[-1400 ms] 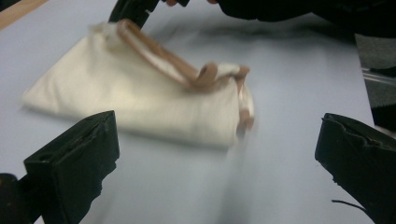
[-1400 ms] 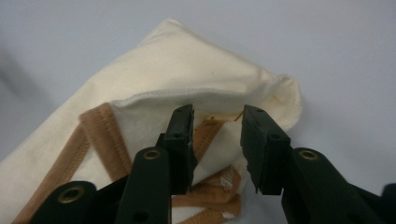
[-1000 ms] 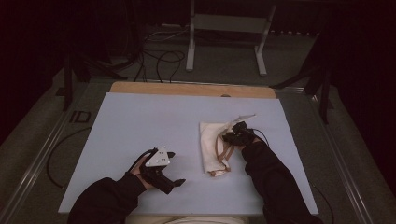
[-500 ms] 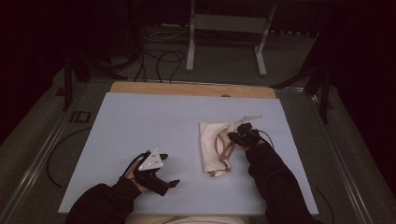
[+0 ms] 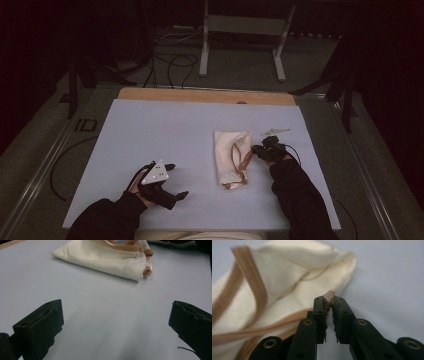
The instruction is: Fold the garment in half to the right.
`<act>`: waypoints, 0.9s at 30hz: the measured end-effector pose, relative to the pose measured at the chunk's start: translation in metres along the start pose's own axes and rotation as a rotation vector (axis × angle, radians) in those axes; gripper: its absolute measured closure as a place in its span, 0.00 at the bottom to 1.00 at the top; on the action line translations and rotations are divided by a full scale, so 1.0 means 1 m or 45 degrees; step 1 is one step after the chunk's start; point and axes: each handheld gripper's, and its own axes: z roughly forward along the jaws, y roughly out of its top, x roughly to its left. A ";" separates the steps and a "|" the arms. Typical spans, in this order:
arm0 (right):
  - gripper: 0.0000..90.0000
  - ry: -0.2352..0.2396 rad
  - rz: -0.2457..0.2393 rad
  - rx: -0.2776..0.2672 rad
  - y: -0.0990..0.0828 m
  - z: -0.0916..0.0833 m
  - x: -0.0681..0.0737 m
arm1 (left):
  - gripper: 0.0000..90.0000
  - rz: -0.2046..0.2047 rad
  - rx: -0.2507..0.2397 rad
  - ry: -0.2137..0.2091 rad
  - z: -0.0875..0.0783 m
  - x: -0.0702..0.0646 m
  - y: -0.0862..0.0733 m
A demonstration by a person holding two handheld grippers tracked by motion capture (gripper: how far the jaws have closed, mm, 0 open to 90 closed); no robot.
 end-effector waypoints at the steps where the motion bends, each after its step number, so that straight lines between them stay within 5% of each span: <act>1: 0.89 0.000 0.000 0.000 0.000 0.000 0.000 | 0.01 0.000 0.000 0.000 0.000 0.000 0.000; 14: 0.74 -0.029 0.051 0.008 -0.010 -0.011 -0.013 | 0.01 -0.040 0.001 0.053 -0.008 0.007 -0.017; 19: 0.71 -0.037 0.023 -0.029 0.001 -0.021 -0.007 | 0.01 -0.048 -0.005 0.060 -0.008 0.007 -0.020; 27: 0.58 0.094 -0.020 -0.116 0.042 -0.028 0.022 | 0.01 -0.068 -0.013 0.063 -0.006 0.010 -0.023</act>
